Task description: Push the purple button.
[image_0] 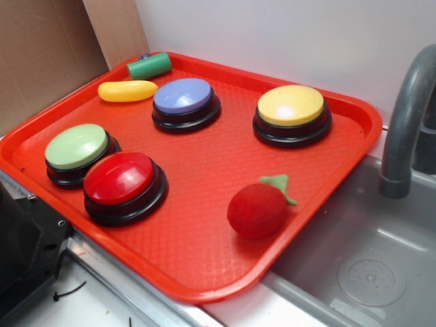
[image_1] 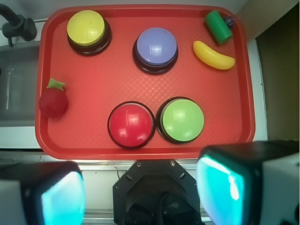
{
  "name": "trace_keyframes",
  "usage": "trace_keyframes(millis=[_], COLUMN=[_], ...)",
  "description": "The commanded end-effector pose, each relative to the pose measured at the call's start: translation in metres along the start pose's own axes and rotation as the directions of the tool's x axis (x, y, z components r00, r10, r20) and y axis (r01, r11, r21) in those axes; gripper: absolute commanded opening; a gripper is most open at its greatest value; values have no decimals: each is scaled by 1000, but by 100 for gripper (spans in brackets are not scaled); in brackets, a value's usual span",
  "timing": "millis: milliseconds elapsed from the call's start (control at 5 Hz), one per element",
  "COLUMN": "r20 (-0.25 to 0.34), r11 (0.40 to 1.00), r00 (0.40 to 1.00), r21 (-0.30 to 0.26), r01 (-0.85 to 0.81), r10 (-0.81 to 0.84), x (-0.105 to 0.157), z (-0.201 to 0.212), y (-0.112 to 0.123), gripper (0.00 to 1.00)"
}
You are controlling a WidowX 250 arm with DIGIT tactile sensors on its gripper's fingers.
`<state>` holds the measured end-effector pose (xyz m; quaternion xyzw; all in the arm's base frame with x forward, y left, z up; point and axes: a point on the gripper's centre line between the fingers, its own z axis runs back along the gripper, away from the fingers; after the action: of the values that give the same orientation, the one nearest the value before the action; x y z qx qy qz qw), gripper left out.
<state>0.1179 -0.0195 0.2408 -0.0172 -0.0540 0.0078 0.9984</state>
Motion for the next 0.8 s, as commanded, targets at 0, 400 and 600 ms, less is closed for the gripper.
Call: trace_keyframes(millis=[0, 400, 600], r20=[0, 114, 155], r11=[1000, 969, 969], r00=[1000, 963, 959], r21=[0, -5, 41], r01=[0, -247, -245], r10=[0, 246, 236], x=[0, 88, 115], z=[0, -71, -108], y=[0, 44, 56], gripper=[100, 100, 100])
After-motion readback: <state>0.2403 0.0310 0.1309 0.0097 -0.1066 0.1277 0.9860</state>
